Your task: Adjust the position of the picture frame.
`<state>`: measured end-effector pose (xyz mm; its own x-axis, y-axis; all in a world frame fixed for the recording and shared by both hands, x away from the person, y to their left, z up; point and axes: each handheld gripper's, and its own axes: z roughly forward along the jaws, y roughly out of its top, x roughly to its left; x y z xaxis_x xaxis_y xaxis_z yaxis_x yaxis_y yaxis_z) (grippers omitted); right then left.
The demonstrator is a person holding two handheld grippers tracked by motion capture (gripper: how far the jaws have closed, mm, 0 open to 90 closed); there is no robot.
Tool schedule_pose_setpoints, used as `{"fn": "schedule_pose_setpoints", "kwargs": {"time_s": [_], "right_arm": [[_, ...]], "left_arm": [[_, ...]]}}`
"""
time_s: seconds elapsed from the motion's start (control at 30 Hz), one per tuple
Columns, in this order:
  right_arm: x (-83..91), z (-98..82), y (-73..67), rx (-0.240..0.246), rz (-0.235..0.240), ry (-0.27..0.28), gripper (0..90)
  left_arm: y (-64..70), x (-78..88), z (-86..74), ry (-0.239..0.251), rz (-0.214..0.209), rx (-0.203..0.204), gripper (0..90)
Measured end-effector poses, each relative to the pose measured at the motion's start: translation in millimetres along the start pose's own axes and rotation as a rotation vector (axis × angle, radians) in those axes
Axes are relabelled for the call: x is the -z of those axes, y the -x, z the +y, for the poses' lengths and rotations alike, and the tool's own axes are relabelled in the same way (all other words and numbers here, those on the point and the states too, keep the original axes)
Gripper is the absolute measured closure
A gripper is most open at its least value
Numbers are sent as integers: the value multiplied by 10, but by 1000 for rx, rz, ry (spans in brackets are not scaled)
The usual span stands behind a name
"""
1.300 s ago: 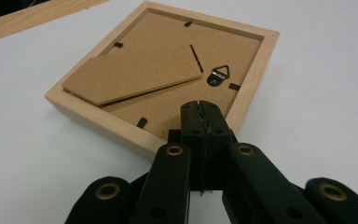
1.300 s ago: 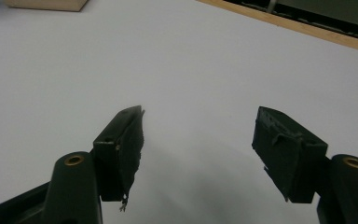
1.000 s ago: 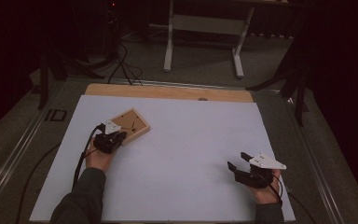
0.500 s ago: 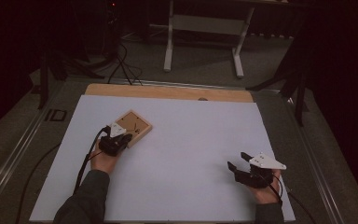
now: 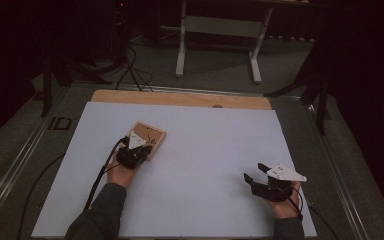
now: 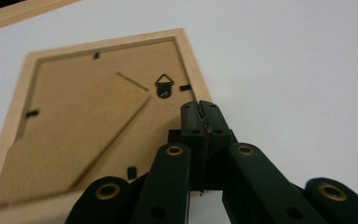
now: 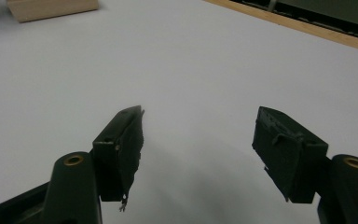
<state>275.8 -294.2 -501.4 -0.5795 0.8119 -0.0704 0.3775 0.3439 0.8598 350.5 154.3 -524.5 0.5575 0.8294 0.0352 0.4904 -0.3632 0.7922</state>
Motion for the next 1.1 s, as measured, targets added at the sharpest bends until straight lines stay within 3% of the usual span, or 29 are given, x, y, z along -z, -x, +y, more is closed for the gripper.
{"fn": "schedule_pose_setpoints", "kwargs": {"time_s": [0.4, 0.6, 0.73, 0.87, 1.1], "right_arm": [[0, 0, 1, 1, 1, 0, 326], [4, -1, 4, 1, 2, 1, 326], [11, -3, 12, -2, -1, 3, 326], [12, -6, 19, -4, -2, 5, 326], [9, -3, 10, -3, -2, 1, 325]], "left_arm": [[224, -118, 96, 7, -39, 5, 898], [244, -119, 123, -8, -52, -19, 892], [194, -86, 130, -16, -47, -11, 793], [89, 26, 166, 24, -27, 22, 756], [-240, 251, 187, 83, 47, 136, 716]]}}
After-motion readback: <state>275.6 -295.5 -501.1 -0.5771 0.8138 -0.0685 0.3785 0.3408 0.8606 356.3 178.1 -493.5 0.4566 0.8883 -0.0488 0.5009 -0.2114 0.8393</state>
